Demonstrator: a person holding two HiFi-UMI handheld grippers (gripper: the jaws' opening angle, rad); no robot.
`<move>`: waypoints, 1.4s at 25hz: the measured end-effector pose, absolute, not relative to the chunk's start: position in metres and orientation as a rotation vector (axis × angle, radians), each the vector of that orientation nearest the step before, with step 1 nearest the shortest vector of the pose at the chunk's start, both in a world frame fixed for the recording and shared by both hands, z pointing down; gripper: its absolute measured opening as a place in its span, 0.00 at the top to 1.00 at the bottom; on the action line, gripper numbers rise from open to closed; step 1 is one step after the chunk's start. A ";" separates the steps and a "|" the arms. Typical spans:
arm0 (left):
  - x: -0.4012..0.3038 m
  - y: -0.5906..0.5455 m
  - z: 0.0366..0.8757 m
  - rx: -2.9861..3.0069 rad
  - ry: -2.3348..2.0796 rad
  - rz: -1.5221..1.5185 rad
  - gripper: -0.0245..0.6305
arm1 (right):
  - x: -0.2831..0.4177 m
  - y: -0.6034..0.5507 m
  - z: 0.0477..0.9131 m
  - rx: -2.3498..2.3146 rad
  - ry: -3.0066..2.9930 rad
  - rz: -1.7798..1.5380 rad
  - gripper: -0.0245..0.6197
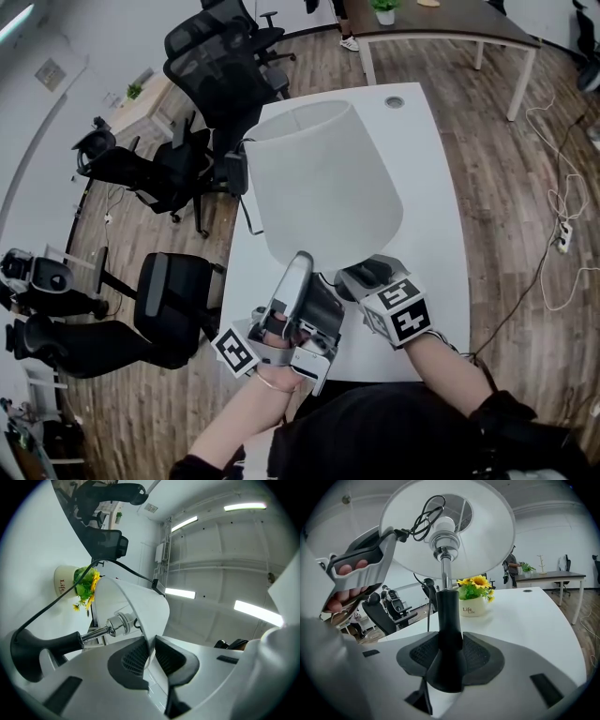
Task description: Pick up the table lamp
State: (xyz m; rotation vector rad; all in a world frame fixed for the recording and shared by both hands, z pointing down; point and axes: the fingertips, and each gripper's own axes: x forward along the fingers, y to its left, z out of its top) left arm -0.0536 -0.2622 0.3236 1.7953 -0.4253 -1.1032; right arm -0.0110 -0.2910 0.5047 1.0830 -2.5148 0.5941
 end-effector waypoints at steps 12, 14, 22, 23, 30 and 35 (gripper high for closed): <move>-0.055 -0.200 0.277 1.922 -0.394 -1.151 0.90 | -0.010 -0.231 0.458 1.040 -2.622 0.504 0.70; -0.057 -0.189 0.270 1.929 -0.388 -1.170 0.91 | -0.012 -0.221 0.449 1.042 -2.632 0.474 0.70; -0.062 -0.150 0.232 1.977 -0.309 -1.191 0.91 | -0.012 -0.187 0.410 1.112 -2.650 0.392 0.71; -0.063 -0.144 0.227 1.987 -0.294 -1.183 0.91 | -0.013 -0.181 0.405 1.130 -2.650 0.385 0.71; -0.077 -0.089 0.191 2.070 -0.200 -1.123 0.91 | -0.028 -0.132 0.369 1.233 -2.661 0.350 0.71; -0.092 -0.043 0.178 2.104 -0.129 -1.100 0.91 | -0.040 -0.089 0.355 1.303 -2.653 0.312 0.71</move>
